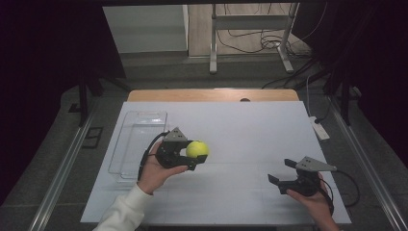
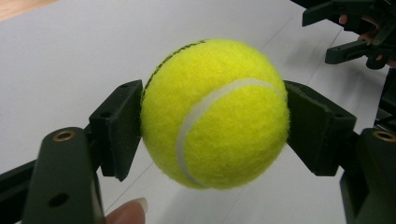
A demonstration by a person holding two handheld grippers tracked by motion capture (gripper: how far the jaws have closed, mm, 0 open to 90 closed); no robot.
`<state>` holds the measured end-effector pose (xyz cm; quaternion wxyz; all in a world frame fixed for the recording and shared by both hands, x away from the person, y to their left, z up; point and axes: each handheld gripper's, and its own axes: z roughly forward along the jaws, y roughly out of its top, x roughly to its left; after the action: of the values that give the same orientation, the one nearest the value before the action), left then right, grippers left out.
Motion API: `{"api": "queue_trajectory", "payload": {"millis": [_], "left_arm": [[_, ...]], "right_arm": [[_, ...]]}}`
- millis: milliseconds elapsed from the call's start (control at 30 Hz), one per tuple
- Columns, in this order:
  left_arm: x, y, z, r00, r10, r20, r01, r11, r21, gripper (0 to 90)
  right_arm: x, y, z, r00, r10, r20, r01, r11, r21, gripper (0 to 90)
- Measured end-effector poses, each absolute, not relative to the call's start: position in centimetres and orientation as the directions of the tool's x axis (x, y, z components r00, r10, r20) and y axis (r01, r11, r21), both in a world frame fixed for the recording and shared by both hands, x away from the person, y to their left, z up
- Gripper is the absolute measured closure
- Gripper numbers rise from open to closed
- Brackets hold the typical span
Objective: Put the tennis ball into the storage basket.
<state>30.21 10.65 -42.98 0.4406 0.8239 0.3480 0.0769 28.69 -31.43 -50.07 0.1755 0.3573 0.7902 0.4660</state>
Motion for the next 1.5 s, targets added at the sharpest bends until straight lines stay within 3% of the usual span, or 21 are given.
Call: {"api": "queue_trajectory", "payload": {"millis": [1500], "left_arm": [[31.9, 15.2, -41.6, 0.663, 0.721, -0.200, 0.513, -0.243, 0.823, 26.9]], "right_arm": [[28.7, -31.5, -50.2, -0.685, 0.727, 0.060, 0.407, 0.312, 0.858, 8.7]]}}
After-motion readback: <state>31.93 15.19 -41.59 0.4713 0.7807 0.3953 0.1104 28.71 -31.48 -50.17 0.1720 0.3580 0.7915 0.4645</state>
